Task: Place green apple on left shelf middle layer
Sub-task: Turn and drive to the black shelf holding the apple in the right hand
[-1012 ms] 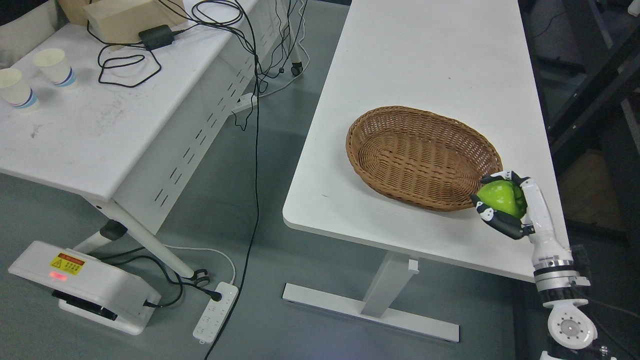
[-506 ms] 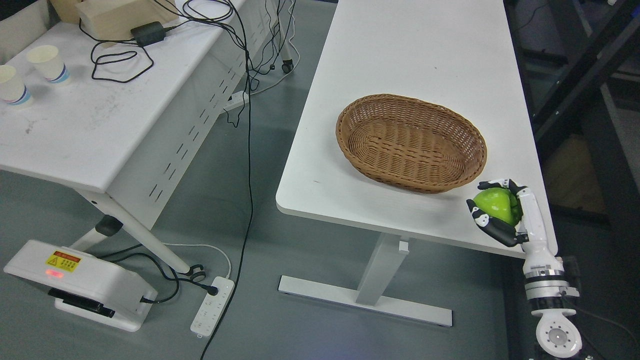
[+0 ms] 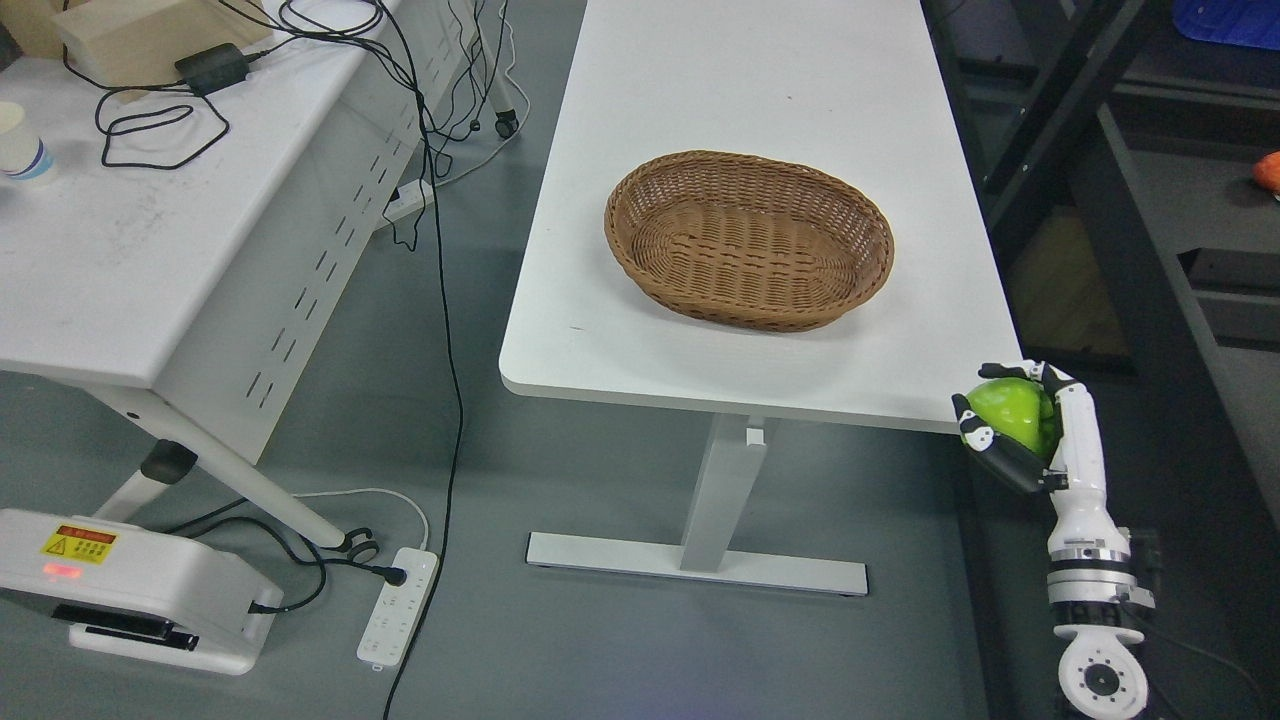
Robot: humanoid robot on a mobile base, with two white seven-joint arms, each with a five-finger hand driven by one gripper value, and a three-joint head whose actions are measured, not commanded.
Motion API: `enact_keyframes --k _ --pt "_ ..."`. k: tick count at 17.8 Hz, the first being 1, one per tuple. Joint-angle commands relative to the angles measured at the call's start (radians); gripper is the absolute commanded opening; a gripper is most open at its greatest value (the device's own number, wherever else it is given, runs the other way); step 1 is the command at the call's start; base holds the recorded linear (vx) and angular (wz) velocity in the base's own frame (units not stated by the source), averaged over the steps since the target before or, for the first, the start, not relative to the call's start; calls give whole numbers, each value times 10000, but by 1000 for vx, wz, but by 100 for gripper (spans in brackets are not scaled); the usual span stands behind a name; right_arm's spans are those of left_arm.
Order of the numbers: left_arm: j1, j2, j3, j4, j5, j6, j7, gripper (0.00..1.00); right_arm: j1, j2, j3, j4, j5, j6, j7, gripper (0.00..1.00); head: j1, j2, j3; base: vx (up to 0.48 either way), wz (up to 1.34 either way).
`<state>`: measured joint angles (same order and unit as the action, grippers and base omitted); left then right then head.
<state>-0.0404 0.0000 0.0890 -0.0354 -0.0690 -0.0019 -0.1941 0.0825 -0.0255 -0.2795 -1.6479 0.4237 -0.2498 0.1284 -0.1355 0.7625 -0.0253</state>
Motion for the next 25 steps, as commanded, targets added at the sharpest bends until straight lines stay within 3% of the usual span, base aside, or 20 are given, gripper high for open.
enact_keyframes --k 1,8,19,25 --pt "-10 175 0 1 0 4 8 100 339 80 262 4 -19 13 -41 0 0 0 0 -145 -207" --pt "-10 175 0 1 0 3 8 100 739 80 463 19 -755 -3 -240 0 0 0 0 -175 -70" --pt "-10 175 0 1 0 4 8 100 724 80 463 19 -770 151 -256 0 0 0 0 -205 27" --pt "-10 175 0 1 0 4 8 100 540 80 1198 111 -831 105 -1299 0 0 0 0 -218 -47"
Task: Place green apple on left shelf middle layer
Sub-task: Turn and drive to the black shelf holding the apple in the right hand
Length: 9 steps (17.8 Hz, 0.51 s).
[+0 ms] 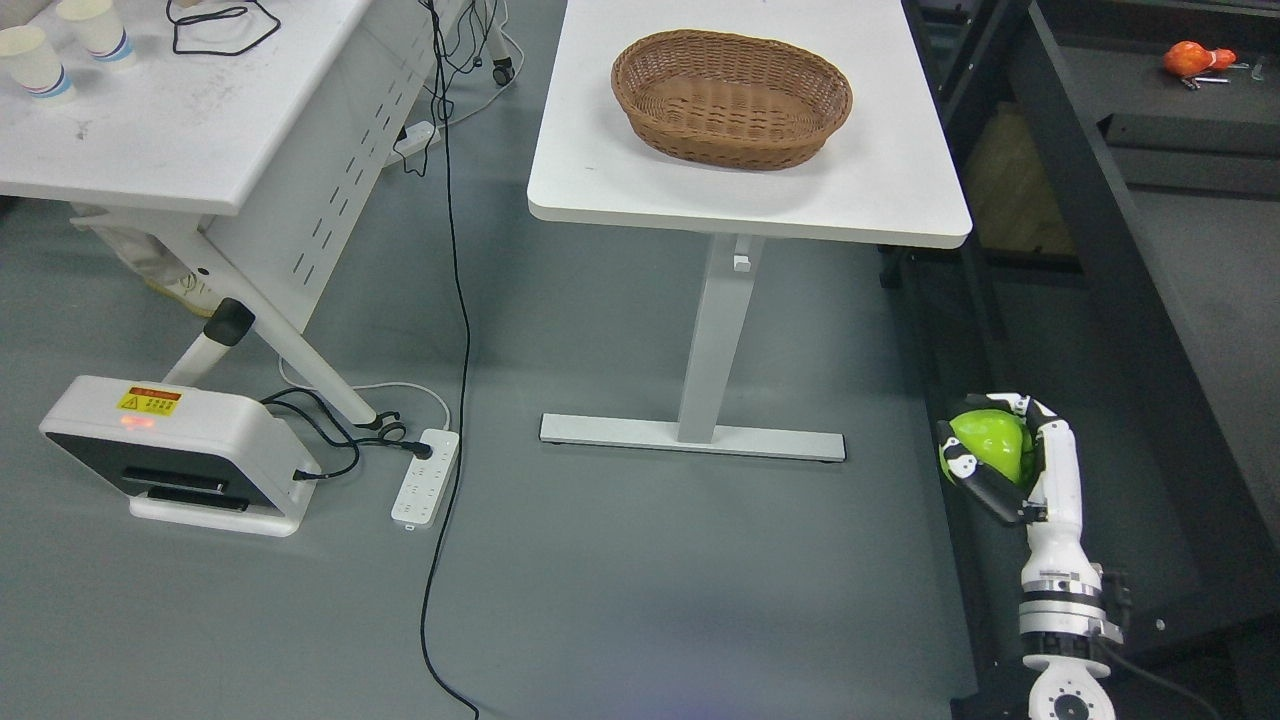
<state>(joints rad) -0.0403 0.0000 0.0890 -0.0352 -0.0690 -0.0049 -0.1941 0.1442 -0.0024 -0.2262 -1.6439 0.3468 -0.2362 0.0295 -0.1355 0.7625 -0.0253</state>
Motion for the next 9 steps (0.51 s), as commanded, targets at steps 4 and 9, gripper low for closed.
enact_keyframes --k 4,9 --pt "4 175 0 0 0 19 8 100 46 -151 973 71 -1595 -31 -158 0 0 0 0 -220 -200" --pt "4 175 0 0 0 34 8 100 122 -151 1219 10 -1750 -337 -234 0 0 0 0 -167 -459"
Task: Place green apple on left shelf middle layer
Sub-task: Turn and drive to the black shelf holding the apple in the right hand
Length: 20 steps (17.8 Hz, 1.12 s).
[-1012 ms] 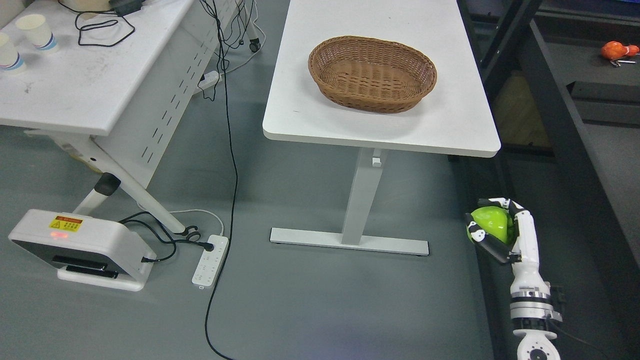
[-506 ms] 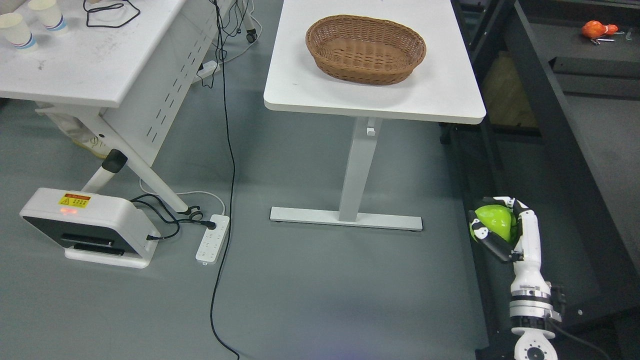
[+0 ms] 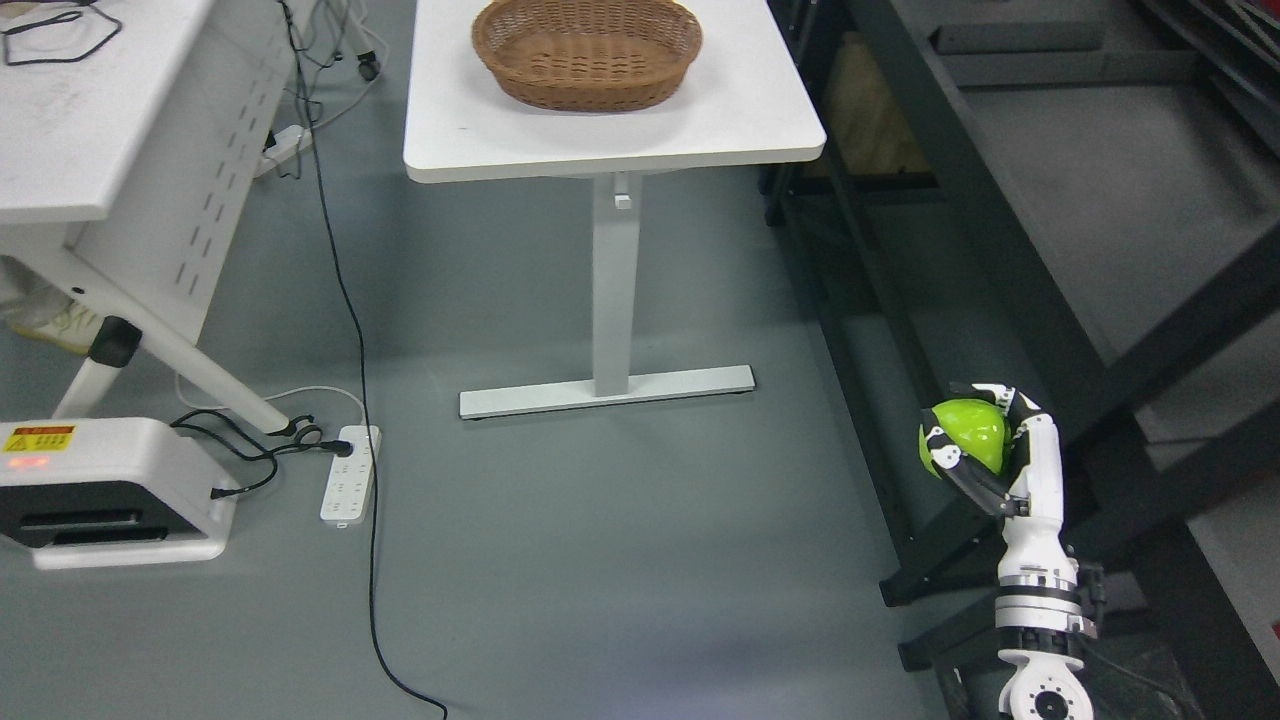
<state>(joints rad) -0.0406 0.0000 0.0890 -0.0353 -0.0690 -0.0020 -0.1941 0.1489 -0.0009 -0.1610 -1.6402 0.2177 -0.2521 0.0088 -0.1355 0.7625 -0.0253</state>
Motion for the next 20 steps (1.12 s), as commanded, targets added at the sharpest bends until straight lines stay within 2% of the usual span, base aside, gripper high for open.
enact_keyframes --k 1,10,20 --pt "7 175 0 0 0 5 8 100 121 -166 567 -42 -459 -209 -57 0 0 0 0 -128 -569" --pt "7 175 0 0 0 5 8 100 305 -166 521 -73 -459 -271 -119 0 0 0 0 -67 -651" --pt "-8 175 0 0 0 5 8 100 290 -166 368 -164 -459 -286 -134 0 0 0 0 27 -781"
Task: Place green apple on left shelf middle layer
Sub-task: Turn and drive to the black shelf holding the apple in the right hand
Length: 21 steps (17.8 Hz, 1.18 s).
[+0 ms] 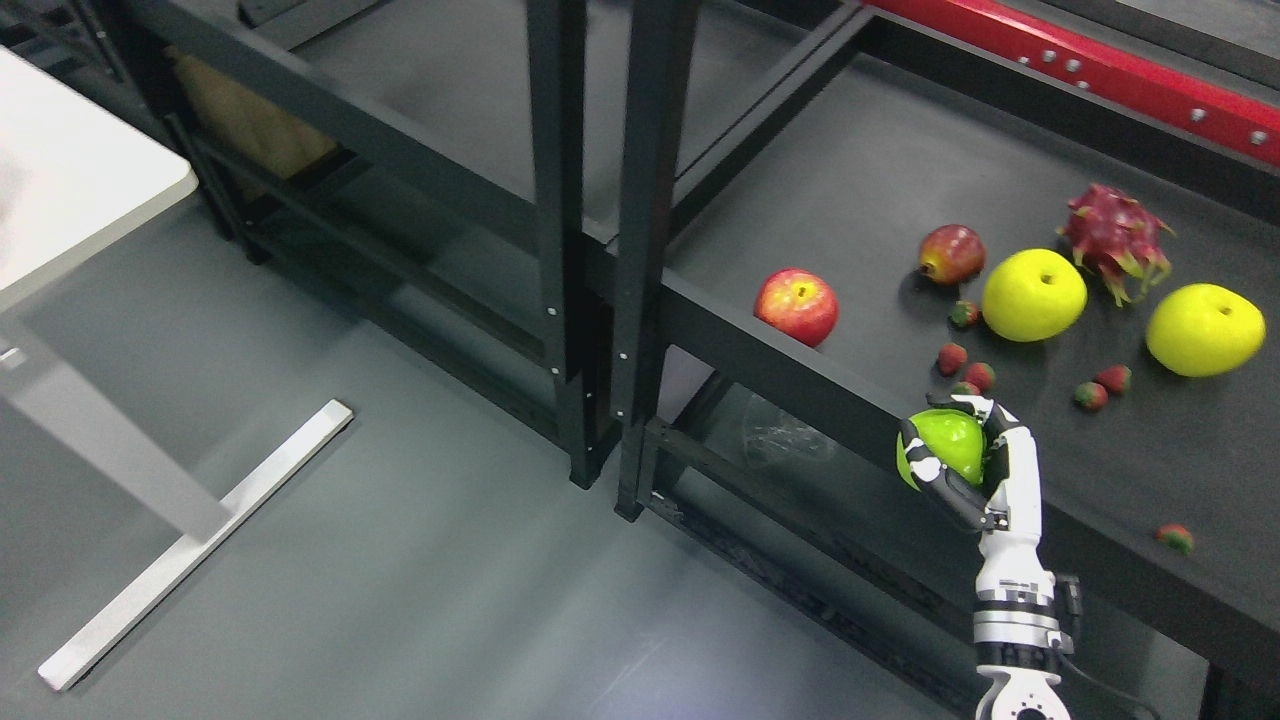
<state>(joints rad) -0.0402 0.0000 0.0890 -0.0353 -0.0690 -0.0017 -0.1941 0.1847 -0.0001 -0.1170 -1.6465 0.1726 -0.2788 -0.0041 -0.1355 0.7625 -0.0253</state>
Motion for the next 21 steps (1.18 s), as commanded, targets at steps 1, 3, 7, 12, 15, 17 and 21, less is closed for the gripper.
enact_keyframes --k 1,3,7,12,15,17,21 --pt "-12 175 0 0 0 2 8 100 -67 -173 -87 -162 -8 -65 -5 0 0 0 0 41 -713" --pt "3 175 0 0 0 2 8 100 -82 -173 -88 -178 -8 -80 -97 0 0 0 0 37 -641" --pt "3 175 0 0 0 -14 8 100 -113 -173 -87 -194 -8 -65 -143 0 0 -1 0 55 -489" --pt "3 175 0 0 0 2 8 100 -113 -173 -57 -194 -8 -65 -143 0 0 -1 0 83 -355" --pt "3 175 0 0 0 2 8 100 -98 -173 -87 -194 -8 -81 -143 0 0 -2 0 111 -353" --pt "-12 175 0 0 0 2 8 100 -98 -173 -87 -194 -8 -80 -143 0 0 -4 0 136 -276" --pt "3 175 0 0 0 2 8 100 -98 -173 -103 -194 -8 -80 -143 0 0 -5 0 176 -219"
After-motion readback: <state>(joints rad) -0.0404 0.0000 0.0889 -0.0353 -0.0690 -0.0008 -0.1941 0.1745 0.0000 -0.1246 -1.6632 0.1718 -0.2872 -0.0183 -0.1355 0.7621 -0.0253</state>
